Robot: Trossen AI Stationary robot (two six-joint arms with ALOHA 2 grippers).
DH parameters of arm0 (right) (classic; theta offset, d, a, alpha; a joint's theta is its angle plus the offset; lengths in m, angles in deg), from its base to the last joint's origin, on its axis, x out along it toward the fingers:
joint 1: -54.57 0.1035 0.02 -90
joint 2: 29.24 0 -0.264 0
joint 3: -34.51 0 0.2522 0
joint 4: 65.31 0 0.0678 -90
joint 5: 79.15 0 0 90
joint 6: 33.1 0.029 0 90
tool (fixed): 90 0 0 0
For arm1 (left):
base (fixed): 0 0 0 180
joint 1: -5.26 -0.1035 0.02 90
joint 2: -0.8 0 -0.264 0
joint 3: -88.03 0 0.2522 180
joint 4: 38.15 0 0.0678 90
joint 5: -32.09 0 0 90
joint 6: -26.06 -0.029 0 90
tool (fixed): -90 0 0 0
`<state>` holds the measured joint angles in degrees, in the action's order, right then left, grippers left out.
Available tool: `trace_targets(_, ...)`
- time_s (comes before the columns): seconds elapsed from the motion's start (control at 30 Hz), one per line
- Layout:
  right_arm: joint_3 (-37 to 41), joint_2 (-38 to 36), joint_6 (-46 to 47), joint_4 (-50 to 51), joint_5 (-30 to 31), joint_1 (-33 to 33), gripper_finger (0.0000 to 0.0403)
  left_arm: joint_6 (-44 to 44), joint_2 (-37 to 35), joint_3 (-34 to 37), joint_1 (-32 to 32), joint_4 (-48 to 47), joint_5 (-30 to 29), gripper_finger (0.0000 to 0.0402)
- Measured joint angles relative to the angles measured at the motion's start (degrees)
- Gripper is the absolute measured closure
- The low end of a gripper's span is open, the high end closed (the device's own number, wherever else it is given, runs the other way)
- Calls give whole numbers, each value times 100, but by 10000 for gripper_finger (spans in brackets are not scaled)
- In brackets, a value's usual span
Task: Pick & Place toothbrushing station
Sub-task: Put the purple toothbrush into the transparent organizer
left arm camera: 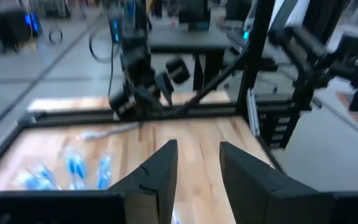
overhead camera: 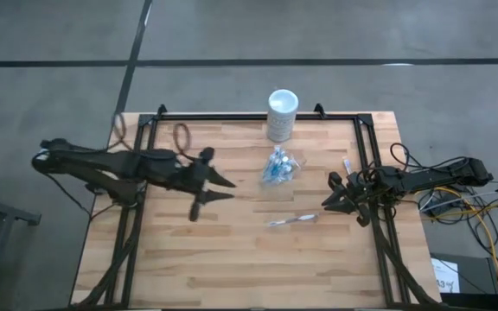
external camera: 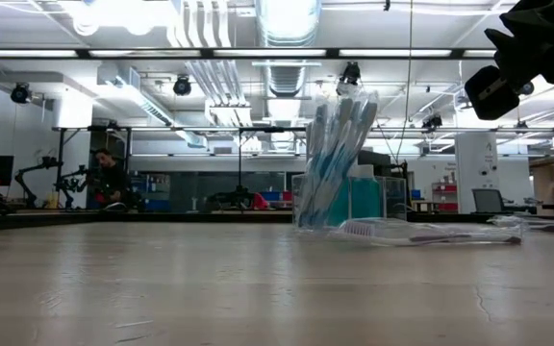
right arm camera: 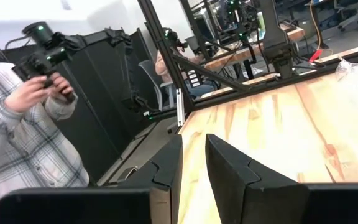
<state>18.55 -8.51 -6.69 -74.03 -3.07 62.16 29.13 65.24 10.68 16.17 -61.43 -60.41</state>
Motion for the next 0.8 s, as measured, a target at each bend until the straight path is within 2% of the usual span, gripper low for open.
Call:
trace_targets(0.37,0,0,-2,0,0,0,335,4,-1482,1181,9,448,-4,277)
trace_targets(0.57,0,0,1,0,0,0,335,176,-2183,2166,13,1059,-6,277)
trace_targets(0.8,0,0,-1,-1,0,-1,335,184,-3408,3377,11,1742,-11,277)
